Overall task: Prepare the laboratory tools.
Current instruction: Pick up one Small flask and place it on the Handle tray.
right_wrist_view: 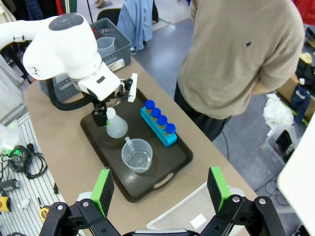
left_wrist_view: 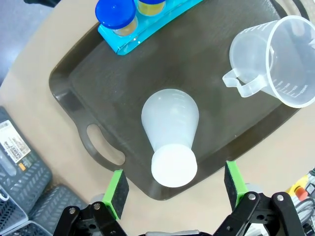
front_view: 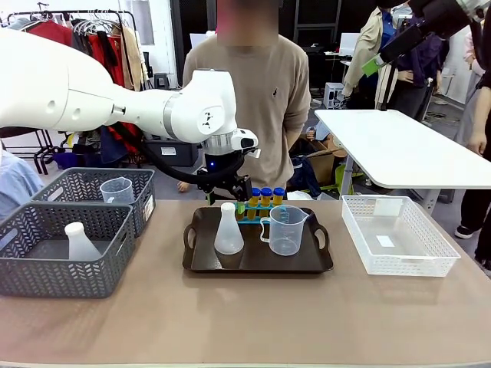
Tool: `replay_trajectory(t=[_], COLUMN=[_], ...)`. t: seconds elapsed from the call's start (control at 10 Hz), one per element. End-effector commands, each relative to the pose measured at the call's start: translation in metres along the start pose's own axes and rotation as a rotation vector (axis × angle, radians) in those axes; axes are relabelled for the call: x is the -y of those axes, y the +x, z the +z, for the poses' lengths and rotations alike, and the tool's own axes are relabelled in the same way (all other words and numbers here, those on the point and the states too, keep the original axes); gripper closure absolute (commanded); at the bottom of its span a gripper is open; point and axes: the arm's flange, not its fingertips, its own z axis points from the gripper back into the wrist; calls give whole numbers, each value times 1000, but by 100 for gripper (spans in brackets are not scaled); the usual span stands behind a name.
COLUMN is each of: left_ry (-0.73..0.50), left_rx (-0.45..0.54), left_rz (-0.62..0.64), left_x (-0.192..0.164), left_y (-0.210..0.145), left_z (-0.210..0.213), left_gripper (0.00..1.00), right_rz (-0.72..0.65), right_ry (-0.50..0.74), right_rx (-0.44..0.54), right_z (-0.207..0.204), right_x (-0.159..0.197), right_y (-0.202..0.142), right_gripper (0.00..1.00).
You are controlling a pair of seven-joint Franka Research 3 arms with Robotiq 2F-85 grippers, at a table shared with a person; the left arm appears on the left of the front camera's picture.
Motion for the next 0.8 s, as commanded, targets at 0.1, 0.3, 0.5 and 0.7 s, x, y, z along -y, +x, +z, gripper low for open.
replay_trajectory(t=[0.1,0.3,0.5,0.7], left_ry=[8,8,-21,-74], left_rx=[1,1,25,118], left_rz=[2,2,-12,0], left_x=[-3,-3,2,1], left_y=[-1,-1,-13,-37], left_z=[1,1,32,84], left_gripper=[0,0,0,0], right_rz=[1,1,1,1], right_ry=[3,3,3,3], right_rx=[6,6,6,6], right_z=[1,1,1,1], right_x=[-1,-1,-1,-1], right_y=[0,0,0,0], right_gripper=[0,0,0,0])
